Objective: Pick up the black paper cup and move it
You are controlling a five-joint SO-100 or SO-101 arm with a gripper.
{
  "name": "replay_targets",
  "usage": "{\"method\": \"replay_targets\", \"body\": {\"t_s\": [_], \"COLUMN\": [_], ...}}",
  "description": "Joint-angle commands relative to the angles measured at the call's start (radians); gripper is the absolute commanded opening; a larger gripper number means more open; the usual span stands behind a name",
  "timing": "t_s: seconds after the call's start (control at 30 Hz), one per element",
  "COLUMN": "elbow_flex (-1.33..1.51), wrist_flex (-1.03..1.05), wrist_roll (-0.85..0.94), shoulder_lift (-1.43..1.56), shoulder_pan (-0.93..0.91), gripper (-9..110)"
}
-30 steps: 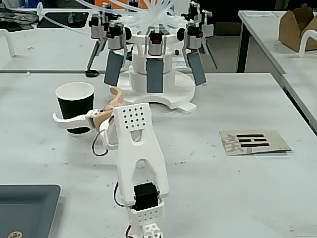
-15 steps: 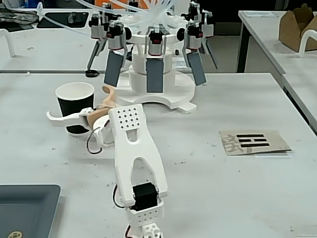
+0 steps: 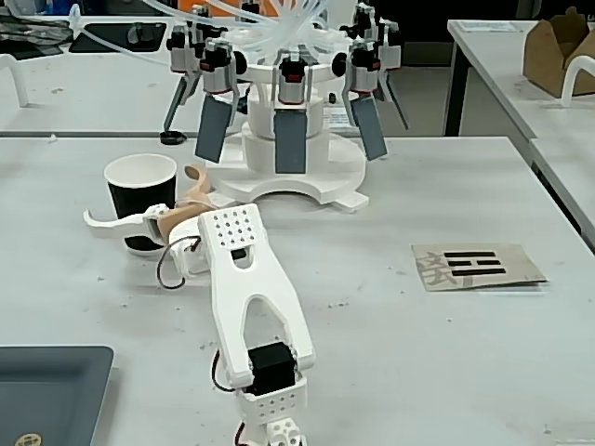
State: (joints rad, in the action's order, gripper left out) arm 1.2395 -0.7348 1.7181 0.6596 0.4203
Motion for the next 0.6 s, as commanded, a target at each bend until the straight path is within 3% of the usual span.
{"method": "replay_targets", "body": {"t_s": [0.0, 0.57], "elbow_flex": [-0.103, -0.310], "wrist_flex": [0.023, 0.114], "wrist_roll": [-0.008, -0.026], "shoulder_lift": [0.008, -0.123], "shoulder_pan": [0.009, 0.038], "gripper": [51, 50]}}
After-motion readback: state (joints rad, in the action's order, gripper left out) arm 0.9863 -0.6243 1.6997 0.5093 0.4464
